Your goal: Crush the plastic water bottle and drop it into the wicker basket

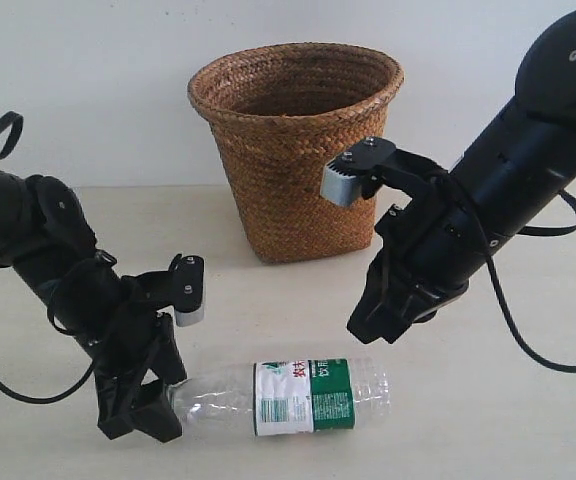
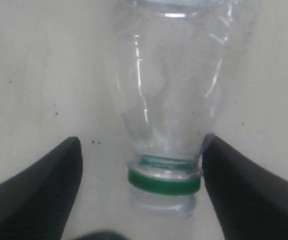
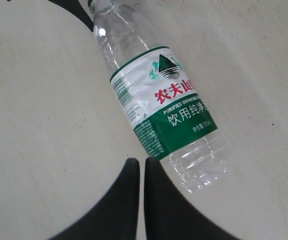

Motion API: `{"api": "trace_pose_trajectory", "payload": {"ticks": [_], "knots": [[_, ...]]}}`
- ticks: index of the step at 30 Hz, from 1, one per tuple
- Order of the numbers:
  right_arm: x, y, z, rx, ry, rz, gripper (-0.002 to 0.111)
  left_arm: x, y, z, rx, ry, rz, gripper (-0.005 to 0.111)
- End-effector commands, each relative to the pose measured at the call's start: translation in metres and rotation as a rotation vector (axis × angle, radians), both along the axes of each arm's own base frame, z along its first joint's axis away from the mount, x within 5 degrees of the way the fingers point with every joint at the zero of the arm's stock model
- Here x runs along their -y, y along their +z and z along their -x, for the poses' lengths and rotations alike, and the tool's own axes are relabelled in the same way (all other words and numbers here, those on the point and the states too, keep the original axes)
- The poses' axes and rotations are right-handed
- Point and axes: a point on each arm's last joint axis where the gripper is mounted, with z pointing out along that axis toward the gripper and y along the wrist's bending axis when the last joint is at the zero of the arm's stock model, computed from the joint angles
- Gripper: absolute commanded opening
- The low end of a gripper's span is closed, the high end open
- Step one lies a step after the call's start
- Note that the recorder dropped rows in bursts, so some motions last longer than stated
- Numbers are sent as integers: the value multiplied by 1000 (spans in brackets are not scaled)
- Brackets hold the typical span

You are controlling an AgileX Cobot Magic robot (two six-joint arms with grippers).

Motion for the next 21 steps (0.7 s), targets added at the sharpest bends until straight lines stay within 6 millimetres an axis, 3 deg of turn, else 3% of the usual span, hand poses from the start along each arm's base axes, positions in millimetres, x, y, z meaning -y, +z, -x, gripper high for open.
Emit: {"api": "trace_pose_trajectory", "payload": {"ticks": [1, 6, 8, 11, 16, 21], "knots": [[-1, 2, -1, 14, 5, -5, 0, 2, -12, -1, -1, -5, 0, 62], [-1, 2, -1, 13, 4, -7, 0, 7, -12, -2, 23, -38, 51, 54], [-1, 2, -1, 7, -6, -9, 0, 7, -12, -2, 24, -40, 51, 39], [-4, 4, -1, -38, -72, -54, 0, 7, -11, -1, 8, -38, 53, 7], [-20, 5, -2, -237, -229, -236, 0, 6, -12, -1, -43, 82, 36, 4], [-30, -16, -19, -364, -287, -155, 0, 5, -12, -2, -53, 141, 25, 4]]}}
